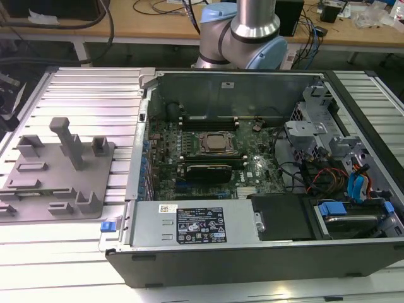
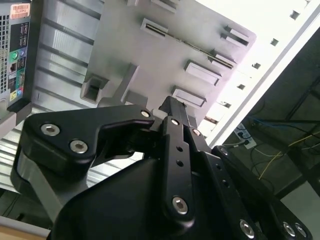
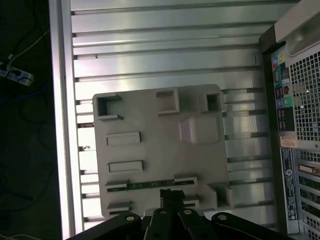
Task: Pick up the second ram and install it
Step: 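Reach for the second ram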
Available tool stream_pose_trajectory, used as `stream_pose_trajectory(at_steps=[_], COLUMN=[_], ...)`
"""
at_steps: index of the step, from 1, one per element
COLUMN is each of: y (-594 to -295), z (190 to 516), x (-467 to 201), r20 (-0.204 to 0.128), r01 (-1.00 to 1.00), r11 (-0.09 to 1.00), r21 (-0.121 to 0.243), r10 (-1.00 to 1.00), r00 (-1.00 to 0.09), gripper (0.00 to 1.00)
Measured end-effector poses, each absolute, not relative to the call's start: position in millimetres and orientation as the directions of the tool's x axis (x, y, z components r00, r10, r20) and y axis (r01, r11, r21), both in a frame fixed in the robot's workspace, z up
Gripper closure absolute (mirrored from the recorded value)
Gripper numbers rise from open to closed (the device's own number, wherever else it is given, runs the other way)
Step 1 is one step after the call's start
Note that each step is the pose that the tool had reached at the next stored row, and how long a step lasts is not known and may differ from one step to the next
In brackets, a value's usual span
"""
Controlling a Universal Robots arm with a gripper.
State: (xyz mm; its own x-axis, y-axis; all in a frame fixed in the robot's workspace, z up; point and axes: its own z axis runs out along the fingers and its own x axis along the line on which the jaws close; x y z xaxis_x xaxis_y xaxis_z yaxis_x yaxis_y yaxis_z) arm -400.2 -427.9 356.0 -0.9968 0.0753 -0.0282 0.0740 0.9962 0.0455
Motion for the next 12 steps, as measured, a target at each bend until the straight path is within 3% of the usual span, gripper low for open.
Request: stream_pose_trajectory(at_steps=[12], y=[-437.5], z=[329.7], x=[-414.9], r20=[-0.028], r01=[0.074], r11=[0.996], r21=[0.046], r10=[0.075], r00=[-0.997], gripper=[0.92])
